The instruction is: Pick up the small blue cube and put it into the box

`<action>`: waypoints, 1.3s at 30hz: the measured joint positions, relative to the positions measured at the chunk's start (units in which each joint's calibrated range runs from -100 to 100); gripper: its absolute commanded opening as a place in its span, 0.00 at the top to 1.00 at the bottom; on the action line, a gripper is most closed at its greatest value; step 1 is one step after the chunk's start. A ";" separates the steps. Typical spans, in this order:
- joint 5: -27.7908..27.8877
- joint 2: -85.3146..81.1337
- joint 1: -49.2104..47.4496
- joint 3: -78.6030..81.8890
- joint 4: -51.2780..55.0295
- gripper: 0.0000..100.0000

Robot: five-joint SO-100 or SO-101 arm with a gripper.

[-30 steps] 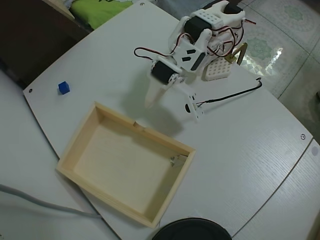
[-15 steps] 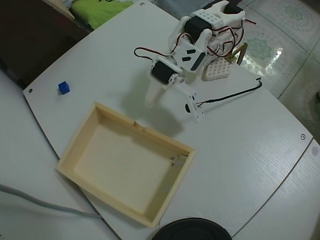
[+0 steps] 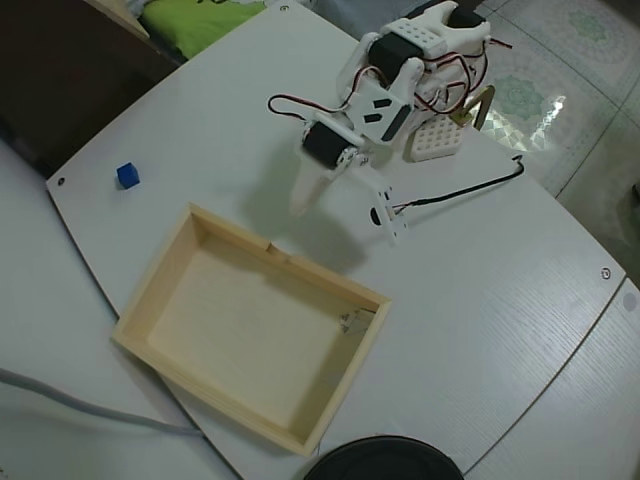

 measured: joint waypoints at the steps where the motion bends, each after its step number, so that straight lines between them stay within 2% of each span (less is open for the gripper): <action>1: 0.00 0.00 0.00 0.00 0.00 0.99; 30: 0.16 0.00 0.44 -0.36 0.00 0.99; 39: 0.16 0.00 2.21 -17.83 0.09 0.99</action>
